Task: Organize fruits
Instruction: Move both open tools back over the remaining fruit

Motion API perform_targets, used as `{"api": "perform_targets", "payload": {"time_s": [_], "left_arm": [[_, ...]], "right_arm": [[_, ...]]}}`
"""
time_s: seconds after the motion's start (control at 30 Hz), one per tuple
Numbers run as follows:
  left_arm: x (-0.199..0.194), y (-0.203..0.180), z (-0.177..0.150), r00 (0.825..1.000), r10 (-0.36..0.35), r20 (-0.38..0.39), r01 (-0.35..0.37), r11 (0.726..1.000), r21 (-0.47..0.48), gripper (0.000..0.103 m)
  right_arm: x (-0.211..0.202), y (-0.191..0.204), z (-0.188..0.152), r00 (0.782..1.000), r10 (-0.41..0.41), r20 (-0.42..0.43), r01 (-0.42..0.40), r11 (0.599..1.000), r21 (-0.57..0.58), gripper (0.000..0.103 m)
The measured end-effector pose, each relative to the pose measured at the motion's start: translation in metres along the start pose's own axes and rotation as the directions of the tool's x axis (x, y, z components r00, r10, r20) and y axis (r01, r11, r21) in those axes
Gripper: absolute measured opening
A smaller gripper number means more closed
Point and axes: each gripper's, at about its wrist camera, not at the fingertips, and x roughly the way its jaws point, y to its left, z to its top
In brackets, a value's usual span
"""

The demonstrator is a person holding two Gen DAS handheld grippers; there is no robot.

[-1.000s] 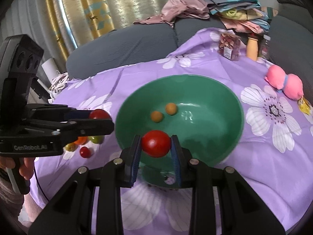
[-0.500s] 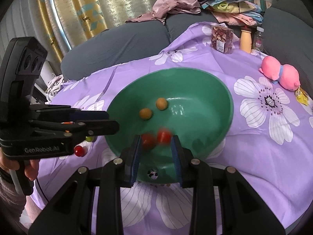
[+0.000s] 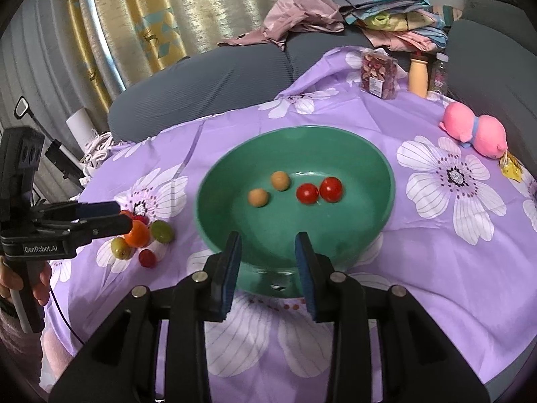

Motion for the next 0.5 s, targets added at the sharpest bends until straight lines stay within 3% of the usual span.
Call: {"api": "perform_targets", "payload": {"time_s": [0.4,0.5], "left_arm": [[-0.024,0.036,-0.04,0.999,0.039,-0.011,-0.04,0.994,-0.101,0.063],[-0.029,0.04,-0.046,0.999,0.049,-0.006,-0.05,0.992,-0.113,0.086]], "right_arm": [[-0.006,0.045,-0.004,0.998,0.054,-0.02,-0.056,0.995,-0.087,0.044],[-0.007,0.053,-0.006,0.997,0.066,-0.029,-0.069,0.992,-0.103,0.048]]}}
